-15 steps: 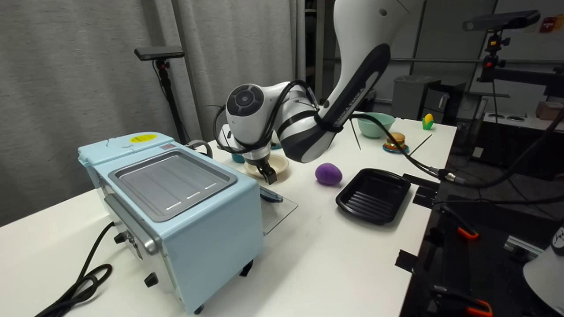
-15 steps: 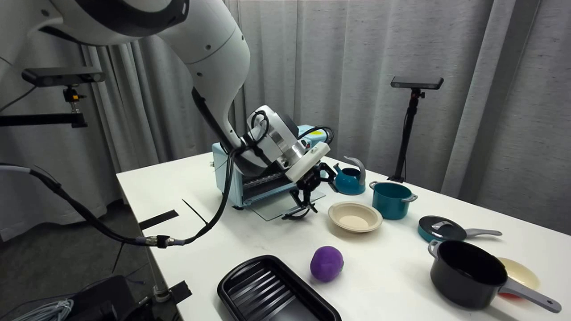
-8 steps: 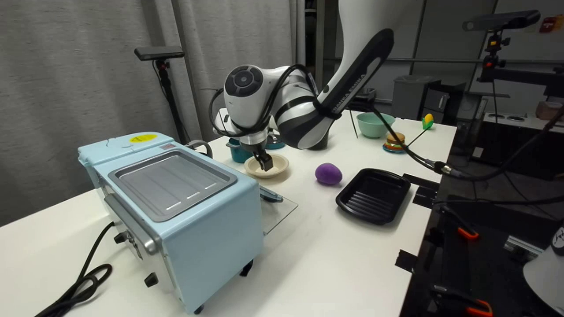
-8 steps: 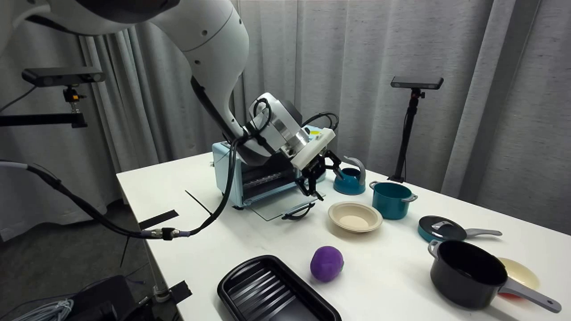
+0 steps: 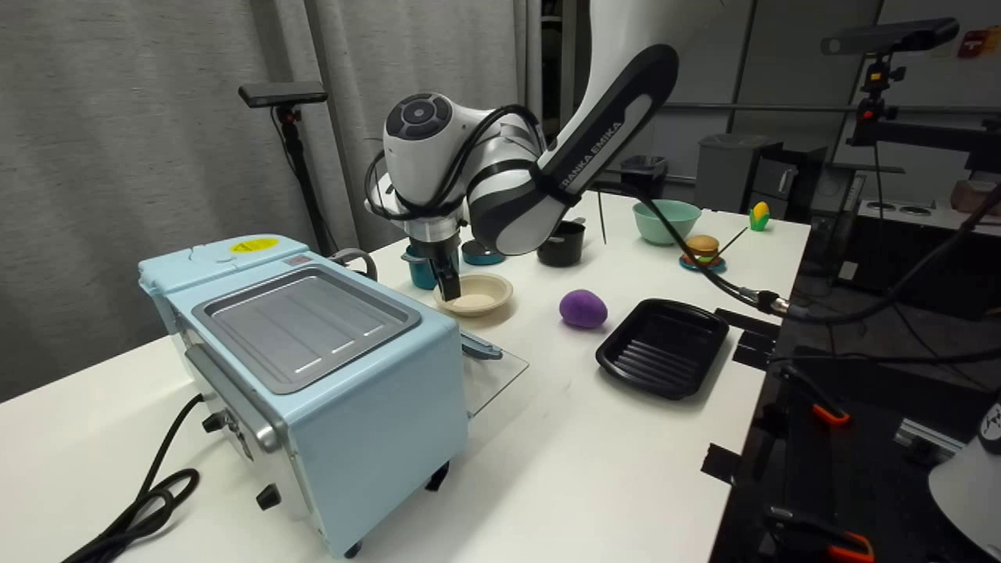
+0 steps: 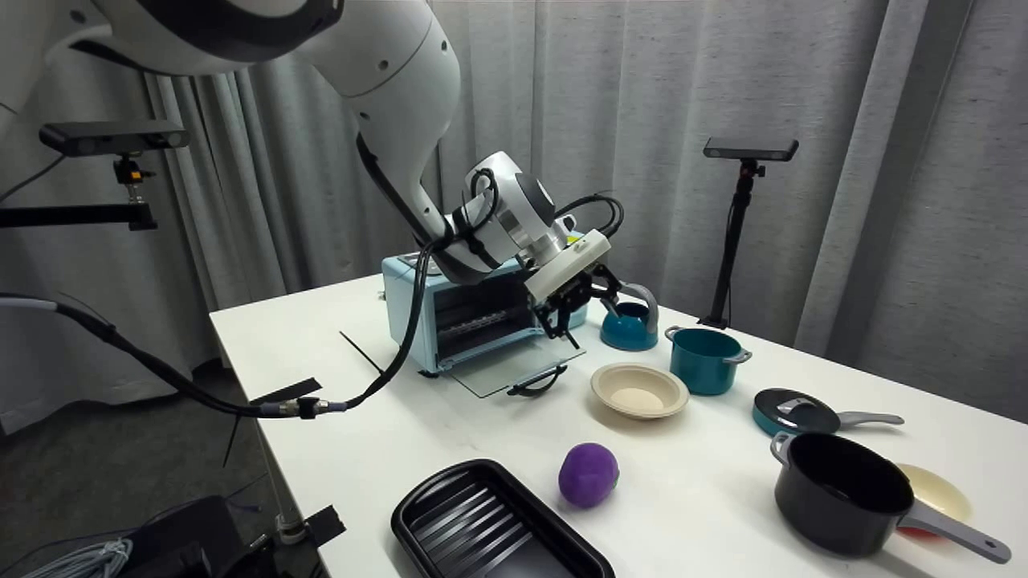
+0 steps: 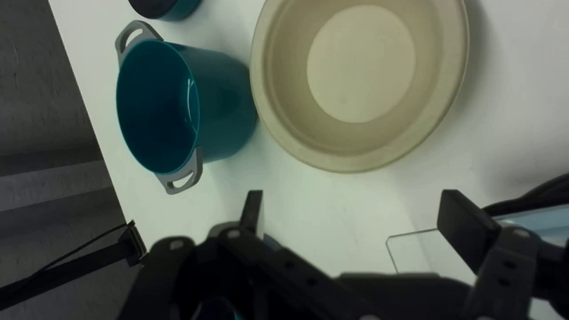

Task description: Open, close and open the toaster oven

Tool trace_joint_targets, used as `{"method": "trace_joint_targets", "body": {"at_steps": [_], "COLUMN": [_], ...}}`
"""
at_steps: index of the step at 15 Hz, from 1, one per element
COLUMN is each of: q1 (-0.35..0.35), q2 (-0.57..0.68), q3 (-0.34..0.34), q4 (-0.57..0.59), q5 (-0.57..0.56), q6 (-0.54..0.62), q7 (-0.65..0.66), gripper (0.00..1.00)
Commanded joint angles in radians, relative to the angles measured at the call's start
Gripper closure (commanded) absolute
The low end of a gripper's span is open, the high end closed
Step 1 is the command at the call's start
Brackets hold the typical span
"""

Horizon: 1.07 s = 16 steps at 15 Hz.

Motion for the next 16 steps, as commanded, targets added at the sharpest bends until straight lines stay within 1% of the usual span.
{"method": "trace_joint_targets", "body": {"at_steps": [1, 6, 16], "q1": [-0.003, 0.005, 0.009], "q2": [0.041, 0.057, 0.06], "q3": [-0.024, -0.052, -0.059], "q4": [0.041, 0.047, 0.046], "q5": [0.005, 0.0, 0.007], "q6": [0.066, 0.093, 0.088], "q7": [0.093, 0.158, 0.199], "gripper": [0.0, 0.0, 0.0]}}
